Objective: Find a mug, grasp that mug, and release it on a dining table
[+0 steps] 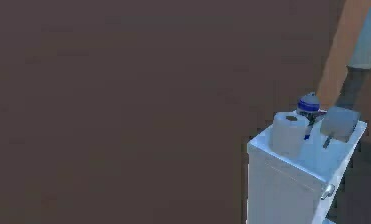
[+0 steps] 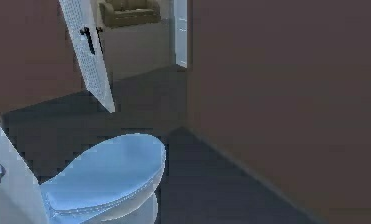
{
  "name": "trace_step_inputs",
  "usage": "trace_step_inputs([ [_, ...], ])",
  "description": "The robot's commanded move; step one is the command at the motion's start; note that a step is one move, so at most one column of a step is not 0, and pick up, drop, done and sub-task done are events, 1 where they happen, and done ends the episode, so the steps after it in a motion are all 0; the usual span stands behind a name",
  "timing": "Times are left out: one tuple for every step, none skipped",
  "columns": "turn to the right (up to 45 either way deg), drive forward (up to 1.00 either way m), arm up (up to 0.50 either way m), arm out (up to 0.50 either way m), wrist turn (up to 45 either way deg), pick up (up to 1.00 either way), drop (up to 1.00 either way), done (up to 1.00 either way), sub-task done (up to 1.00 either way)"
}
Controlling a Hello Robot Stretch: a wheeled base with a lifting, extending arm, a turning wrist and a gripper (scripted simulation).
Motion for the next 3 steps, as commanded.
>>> trace_step_inputs([
  [45.0,0.0,0.0,0.0,0.0,0.0,0.0,0.0,0.0],
  [45.0,0.0,0.0,0.0,0.0,0.0,0.0,0.0,0.0],
  [9.0,0.0,0.0,0.0,0.0,0.0,0.0,0.0,0.0],
])
